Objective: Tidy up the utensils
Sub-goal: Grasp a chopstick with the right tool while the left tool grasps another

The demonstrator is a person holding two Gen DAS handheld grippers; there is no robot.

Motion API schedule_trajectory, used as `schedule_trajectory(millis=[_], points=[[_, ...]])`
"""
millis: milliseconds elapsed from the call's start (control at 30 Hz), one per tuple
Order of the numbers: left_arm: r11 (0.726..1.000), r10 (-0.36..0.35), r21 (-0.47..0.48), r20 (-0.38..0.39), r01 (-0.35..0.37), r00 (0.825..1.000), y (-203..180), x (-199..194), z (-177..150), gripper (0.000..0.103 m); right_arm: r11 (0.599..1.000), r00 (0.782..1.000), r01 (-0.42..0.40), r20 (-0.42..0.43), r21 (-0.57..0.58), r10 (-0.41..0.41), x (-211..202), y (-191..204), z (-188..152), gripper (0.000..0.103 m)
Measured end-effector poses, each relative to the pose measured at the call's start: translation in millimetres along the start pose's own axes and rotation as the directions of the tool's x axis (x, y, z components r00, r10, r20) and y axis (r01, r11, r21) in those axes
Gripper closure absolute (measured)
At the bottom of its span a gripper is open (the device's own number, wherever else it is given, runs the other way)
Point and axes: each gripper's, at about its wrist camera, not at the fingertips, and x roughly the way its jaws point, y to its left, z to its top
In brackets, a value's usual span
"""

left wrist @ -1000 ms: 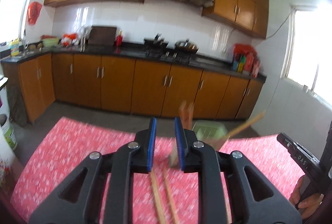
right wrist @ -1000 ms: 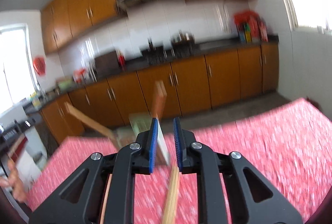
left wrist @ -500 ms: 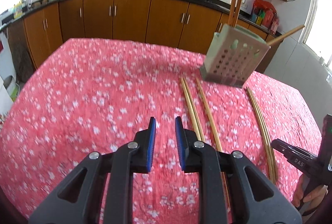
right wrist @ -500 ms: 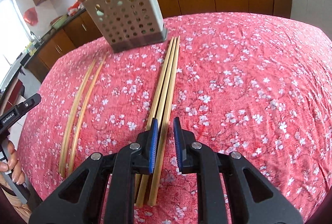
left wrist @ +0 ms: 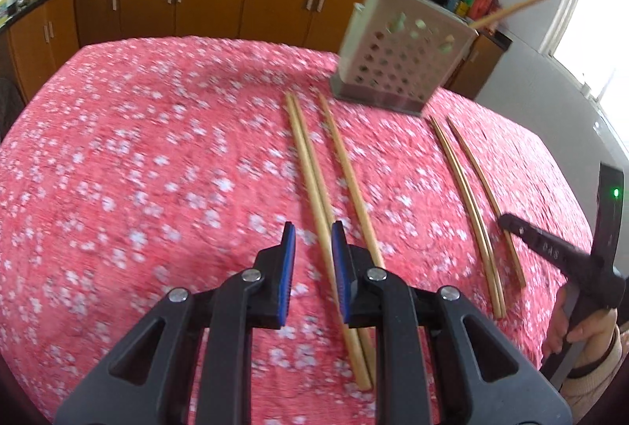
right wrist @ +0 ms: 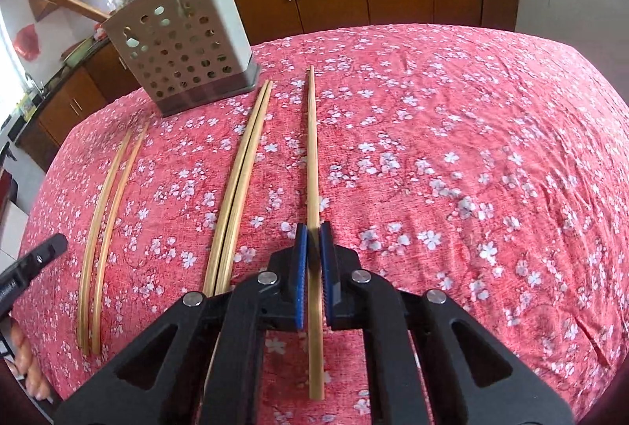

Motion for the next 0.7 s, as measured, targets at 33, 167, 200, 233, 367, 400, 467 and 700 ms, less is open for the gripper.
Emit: schedule_trajectory(millis=[33, 167, 200, 233, 367, 400, 467, 700], points=[[1.000, -0.002, 0.008, -0.006, 0.002, 1.000, -3, 2, -2, 0.084, 1.000, 1.000, 0.001, 0.001, -0.004, -0.001, 0, -1, -1, 0.095], [0.999, 0.023, 0.036, -0.036, -0.022, 0.999, -12, 13, -6, 0.085, 1.000, 1.000, 0.010, 0.008, -0.020, -0.010, 0, 0, -2, 0.095], [0.999, 0.040, 0.038, -0.047, -0.038, 0.998, -12, 16, -7, 0.085, 1.000, 1.000, 0.011, 0.009, -0.021, -0.010, 0, -1, -2, 0.095], [0.998, 0.047, 0.037, -0.051, -0.045, 0.998, -10, 17, -7, 0.085, 1.000, 1.000, 0.010, 0.009, -0.022, -0.009, -1, -1, -2, 0.095], [0.996, 0.084, 0.047, -0.051, -0.082, 0.995, -8, 20, -7, 0.085, 0.999, 1.000, 0.019, 0.010, -0.033, -0.018, -1, 1, -3, 0.095], [0.993, 0.103, 0.055, -0.051, -0.100, 0.993, -8, 23, -6, 0.086, 0.999, 1.000, 0.022, 0.010, -0.038, -0.021, -2, 2, -4, 0.095], [0.991, 0.117, 0.066, -0.046, -0.114, 0.992, -9, 23, -6, 0.086, 0.999, 1.000, 0.018, 0.008, -0.045, -0.017, -2, 4, -4, 0.095], [0.981, 0.186, 0.057, -0.035, -0.184, 0.982, 4, 28, 3, 0.095, 0.998, 1.000, 0.010, 0.010, -0.058, -0.010, -2, 1, -4, 0.095]])
